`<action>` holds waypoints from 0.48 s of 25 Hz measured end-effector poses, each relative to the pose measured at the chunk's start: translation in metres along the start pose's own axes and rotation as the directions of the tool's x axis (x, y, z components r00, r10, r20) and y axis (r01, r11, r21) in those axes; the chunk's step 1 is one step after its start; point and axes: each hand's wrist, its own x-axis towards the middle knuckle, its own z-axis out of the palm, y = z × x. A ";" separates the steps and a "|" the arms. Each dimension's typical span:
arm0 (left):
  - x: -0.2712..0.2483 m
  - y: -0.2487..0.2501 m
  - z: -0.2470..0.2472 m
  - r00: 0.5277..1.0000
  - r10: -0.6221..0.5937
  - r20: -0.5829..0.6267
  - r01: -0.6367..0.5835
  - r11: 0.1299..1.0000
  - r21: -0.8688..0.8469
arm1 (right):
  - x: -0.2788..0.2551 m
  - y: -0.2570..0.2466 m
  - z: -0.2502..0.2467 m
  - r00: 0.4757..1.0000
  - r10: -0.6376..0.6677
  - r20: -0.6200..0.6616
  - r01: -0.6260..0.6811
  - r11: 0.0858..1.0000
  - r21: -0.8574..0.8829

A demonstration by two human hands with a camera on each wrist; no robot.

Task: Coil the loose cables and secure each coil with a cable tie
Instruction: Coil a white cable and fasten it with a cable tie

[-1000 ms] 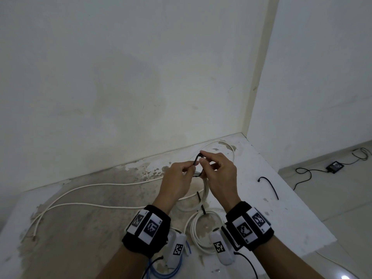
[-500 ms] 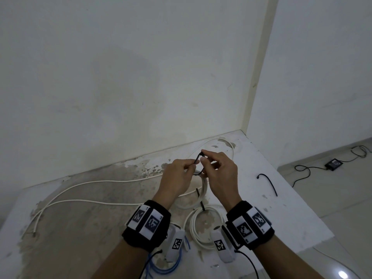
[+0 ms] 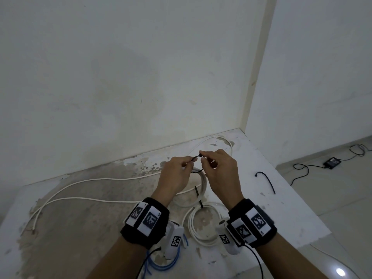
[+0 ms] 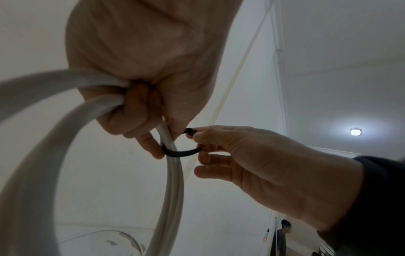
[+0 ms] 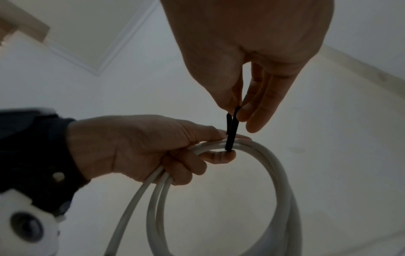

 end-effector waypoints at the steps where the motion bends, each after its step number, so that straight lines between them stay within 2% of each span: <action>1: 0.000 0.001 0.000 1.000 0.006 -0.007 -0.006 1.000 0.001 | 0.000 -0.002 -0.001 1.000 -0.027 -0.001 0.027 0.999 -0.035; 7: -0.002 0.006 0.003 0.999 0.012 -0.050 -0.011 1.000 0.010 | -0.001 -0.003 0.001 0.996 -0.086 -0.033 0.082 0.991 -0.103; 12: -0.007 0.008 0.006 0.997 0.053 -0.061 -0.050 0.997 0.051 | -0.002 -0.001 0.002 0.996 -0.074 -0.042 0.070 0.993 -0.096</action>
